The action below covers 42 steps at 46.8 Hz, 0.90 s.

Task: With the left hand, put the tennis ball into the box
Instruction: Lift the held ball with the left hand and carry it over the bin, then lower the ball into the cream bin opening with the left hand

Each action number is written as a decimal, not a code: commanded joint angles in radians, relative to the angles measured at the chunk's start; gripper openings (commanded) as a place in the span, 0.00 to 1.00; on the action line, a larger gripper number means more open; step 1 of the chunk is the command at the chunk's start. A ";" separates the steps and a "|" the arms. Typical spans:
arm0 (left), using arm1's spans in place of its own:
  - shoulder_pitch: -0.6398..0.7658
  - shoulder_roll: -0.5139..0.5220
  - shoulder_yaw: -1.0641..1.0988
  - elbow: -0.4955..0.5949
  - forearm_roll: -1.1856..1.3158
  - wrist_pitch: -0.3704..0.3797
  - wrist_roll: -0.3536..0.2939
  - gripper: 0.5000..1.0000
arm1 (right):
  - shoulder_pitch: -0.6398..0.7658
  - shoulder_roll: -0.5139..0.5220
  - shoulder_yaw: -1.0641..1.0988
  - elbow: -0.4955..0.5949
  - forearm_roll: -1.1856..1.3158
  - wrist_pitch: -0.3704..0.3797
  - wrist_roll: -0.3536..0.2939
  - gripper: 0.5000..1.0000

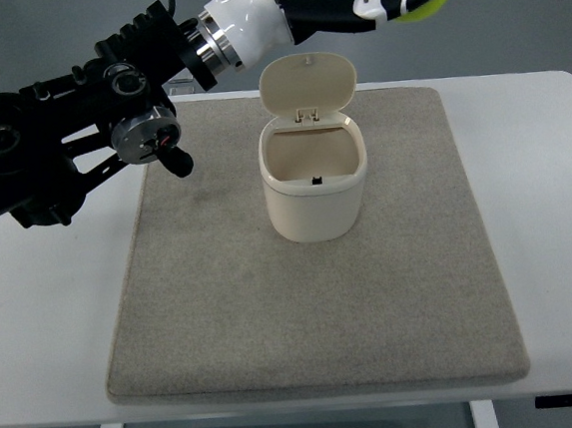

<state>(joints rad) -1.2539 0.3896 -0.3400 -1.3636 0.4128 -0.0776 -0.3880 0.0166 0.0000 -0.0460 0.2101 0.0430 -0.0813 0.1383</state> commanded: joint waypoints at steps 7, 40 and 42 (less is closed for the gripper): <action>-0.005 0.077 0.130 0.001 0.038 -0.007 0.001 0.00 | 0.000 0.000 0.000 0.000 0.000 0.000 0.000 0.88; 0.042 0.103 0.237 0.101 0.054 -0.007 0.000 0.00 | -0.001 0.000 0.000 0.000 0.000 0.000 0.000 0.88; 0.042 0.103 0.237 0.101 0.055 -0.007 0.000 0.00 | 0.000 0.000 0.000 0.000 0.000 0.000 0.000 0.88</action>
<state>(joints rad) -1.2138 0.4934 -0.1040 -1.2624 0.4664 -0.0843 -0.3881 0.0161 0.0000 -0.0460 0.2101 0.0430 -0.0813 0.1382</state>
